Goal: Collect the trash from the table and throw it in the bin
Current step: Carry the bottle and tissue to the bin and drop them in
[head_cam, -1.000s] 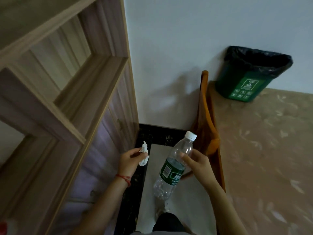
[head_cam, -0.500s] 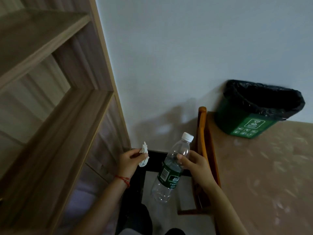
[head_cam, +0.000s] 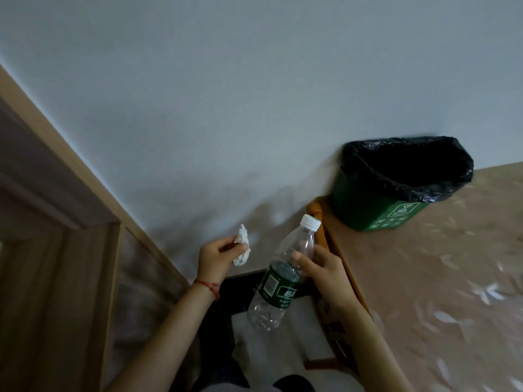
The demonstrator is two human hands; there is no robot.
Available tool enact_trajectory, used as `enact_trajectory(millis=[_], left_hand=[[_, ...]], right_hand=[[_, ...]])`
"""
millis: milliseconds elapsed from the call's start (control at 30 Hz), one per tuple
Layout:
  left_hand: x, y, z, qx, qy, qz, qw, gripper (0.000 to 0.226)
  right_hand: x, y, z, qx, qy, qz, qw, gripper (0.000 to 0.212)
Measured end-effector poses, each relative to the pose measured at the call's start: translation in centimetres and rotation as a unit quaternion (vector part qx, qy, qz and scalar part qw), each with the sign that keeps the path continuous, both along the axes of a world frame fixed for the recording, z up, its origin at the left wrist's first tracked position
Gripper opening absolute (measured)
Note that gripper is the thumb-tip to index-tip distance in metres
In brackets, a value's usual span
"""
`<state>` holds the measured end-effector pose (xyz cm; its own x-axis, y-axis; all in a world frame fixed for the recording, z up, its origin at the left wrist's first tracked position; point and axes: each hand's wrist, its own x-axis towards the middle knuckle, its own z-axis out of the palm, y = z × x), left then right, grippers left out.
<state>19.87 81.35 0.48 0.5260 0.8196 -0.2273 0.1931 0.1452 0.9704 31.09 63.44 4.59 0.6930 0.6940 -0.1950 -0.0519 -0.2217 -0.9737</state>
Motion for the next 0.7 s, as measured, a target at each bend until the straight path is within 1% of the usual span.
enact_trajectory(millis=[67, 100, 200, 400, 533, 700], left_hand=[[1.3, 1.3, 0.1, -0.004, 0.005, -0.021, 1.000, 0.024], [1.9, 1.9, 0.2, -0.003, 0.008, -0.032, 0.999, 0.024], [3.5, 2.9, 0.6, 0.003, 0.002, -0.053, 0.999, 0.028], [7.2, 3.2, 1.7, 0.017, -0.022, -0.105, 0.994, 0.028], [9.9, 2.7, 2.5, 0.025, -0.043, -0.141, 0.989, 0.023], [13.5, 1.4, 3.3, 0.019, -0.059, -0.171, 0.983, 0.025]], right_hand=[[0.5, 0.8, 0.0, 0.007, 0.010, -0.025, 1.000, 0.066], [0.8, 1.1, -0.1, 0.009, 0.013, -0.037, 0.999, 0.065], [1.8, 1.8, 0.0, 0.019, 0.025, -0.066, 0.997, 0.041], [4.2, 1.2, 1.3, 0.042, 0.015, -0.104, 0.994, 0.017], [5.7, -0.4, 2.6, 0.072, 0.023, -0.138, 0.988, 0.026], [7.8, -2.8, 4.0, 0.081, 0.025, -0.217, 0.972, 0.034]])
